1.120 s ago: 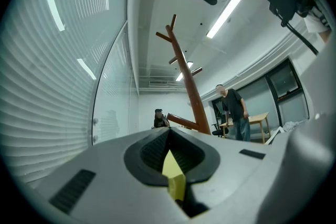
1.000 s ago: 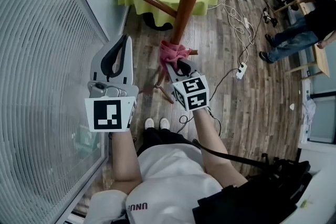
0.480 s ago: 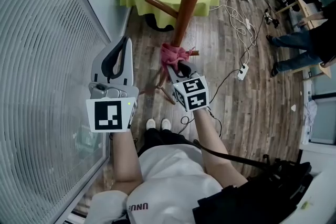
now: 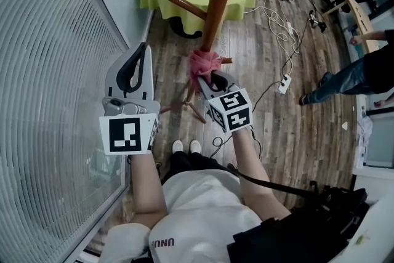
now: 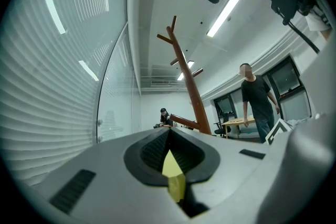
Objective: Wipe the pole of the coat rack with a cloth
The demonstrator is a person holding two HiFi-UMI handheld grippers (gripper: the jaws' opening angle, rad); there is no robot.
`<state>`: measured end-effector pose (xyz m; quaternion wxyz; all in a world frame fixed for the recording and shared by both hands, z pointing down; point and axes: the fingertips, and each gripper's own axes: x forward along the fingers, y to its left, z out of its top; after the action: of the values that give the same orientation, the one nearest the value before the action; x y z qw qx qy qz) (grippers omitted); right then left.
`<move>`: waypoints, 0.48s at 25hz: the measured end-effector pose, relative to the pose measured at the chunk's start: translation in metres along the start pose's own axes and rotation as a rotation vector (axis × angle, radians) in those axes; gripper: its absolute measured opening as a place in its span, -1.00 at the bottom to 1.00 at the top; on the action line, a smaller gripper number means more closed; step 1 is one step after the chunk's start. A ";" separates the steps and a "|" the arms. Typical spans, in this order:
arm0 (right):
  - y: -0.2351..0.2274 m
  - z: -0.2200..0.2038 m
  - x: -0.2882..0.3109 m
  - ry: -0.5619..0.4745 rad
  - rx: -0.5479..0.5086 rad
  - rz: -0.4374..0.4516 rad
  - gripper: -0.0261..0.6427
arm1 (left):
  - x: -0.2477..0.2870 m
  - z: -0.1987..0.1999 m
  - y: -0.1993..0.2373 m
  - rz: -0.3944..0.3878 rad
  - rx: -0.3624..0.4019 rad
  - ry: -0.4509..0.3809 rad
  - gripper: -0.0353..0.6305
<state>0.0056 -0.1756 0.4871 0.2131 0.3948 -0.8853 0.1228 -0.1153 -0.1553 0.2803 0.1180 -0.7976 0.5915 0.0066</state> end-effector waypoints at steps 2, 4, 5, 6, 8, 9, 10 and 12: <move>0.001 0.006 -0.006 -0.013 -0.007 0.007 -0.70 | -0.001 0.004 0.000 0.003 0.007 -0.008 -0.85; 0.001 0.013 -0.013 -0.028 -0.011 0.016 -0.70 | -0.002 0.007 0.000 0.009 -0.003 -0.014 -0.85; 0.001 0.016 -0.016 -0.037 -0.015 0.021 -0.70 | -0.003 0.008 0.000 0.011 0.003 -0.020 -0.85; 0.002 0.020 -0.020 -0.046 -0.021 0.026 -0.70 | -0.004 0.009 0.001 0.014 0.012 -0.028 -0.85; 0.003 0.029 -0.028 -0.072 -0.037 0.036 -0.70 | -0.007 0.010 0.002 0.026 0.020 -0.043 -0.85; 0.003 0.036 -0.034 -0.088 -0.046 0.040 -0.70 | -0.008 0.012 0.002 0.033 0.020 -0.051 -0.85; 0.003 0.043 -0.040 -0.106 -0.054 0.042 -0.70 | -0.009 0.015 0.002 0.040 0.018 -0.060 -0.85; 0.001 0.060 -0.055 -0.146 -0.070 0.040 -0.70 | -0.010 0.023 0.003 0.050 0.017 -0.079 -0.86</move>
<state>0.0203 -0.1626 0.4082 0.1592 0.3772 -0.9099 0.0669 -0.1186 -0.1418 0.2589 0.1476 -0.7808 0.6060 0.0360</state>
